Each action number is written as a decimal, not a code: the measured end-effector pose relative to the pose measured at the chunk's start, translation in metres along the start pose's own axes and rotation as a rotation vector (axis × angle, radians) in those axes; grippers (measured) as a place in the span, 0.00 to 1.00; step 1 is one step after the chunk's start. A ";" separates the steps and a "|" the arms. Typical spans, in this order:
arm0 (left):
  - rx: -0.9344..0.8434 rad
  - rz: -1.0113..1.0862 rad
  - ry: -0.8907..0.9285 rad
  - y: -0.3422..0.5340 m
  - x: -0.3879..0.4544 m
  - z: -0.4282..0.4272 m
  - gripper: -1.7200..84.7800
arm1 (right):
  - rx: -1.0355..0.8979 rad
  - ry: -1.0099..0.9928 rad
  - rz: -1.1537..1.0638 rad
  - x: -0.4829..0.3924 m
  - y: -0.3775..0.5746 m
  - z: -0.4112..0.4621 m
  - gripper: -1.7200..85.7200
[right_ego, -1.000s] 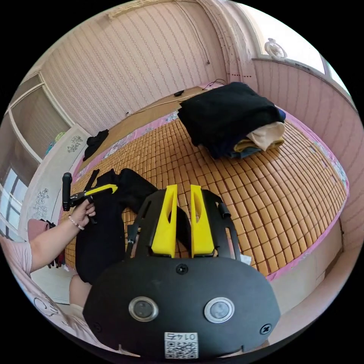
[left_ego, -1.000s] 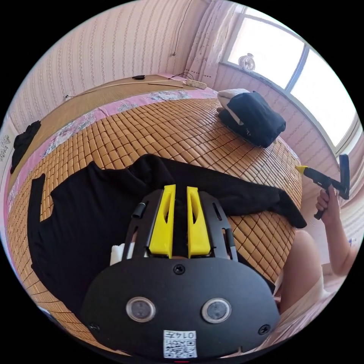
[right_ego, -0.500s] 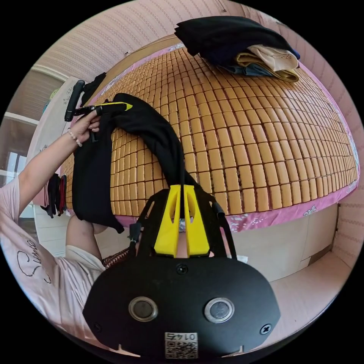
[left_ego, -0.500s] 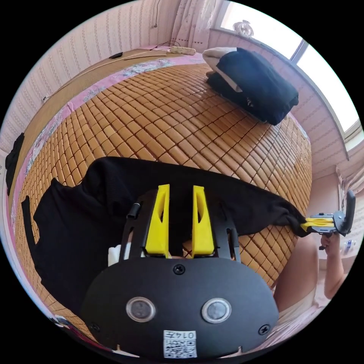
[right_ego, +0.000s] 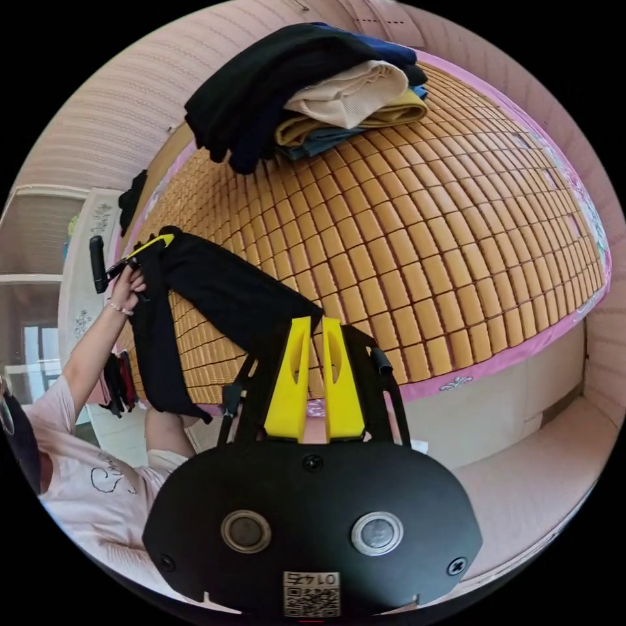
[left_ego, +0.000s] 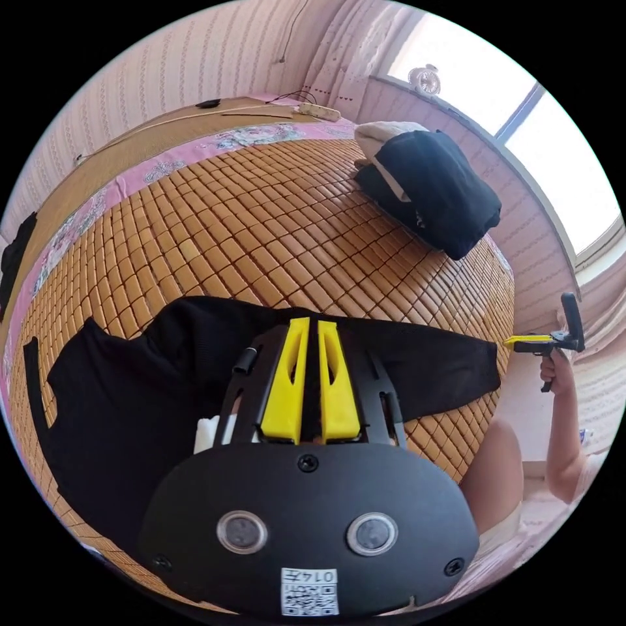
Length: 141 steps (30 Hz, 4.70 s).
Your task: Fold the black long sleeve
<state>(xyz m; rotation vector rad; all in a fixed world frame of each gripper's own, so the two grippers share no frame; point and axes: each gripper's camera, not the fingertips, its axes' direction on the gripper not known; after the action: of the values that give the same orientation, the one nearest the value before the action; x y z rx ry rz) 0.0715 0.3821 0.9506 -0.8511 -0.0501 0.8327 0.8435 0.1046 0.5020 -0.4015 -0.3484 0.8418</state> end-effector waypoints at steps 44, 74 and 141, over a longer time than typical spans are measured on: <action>0.102 -0.523 -0.265 0.513 -0.105 -0.261 0.10 | 0.064 -0.096 -0.773 -0.478 -0.031 0.181 0.07; 0.278 -0.634 -0.148 0.629 -0.129 -0.268 0.08 | -0.079 -0.180 -1.647 -0.993 -0.045 0.430 0.02; 0.235 -1.058 -0.117 0.829 -0.241 -0.366 0.11 | -0.101 0.219 -1.120 -1.027 -0.191 0.541 0.01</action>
<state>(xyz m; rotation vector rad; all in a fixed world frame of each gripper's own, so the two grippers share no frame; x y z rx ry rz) -0.4888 0.2929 0.2036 -0.4404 -0.4561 -0.1139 0.0894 -0.6948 0.9214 -0.3185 -0.3461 -0.3127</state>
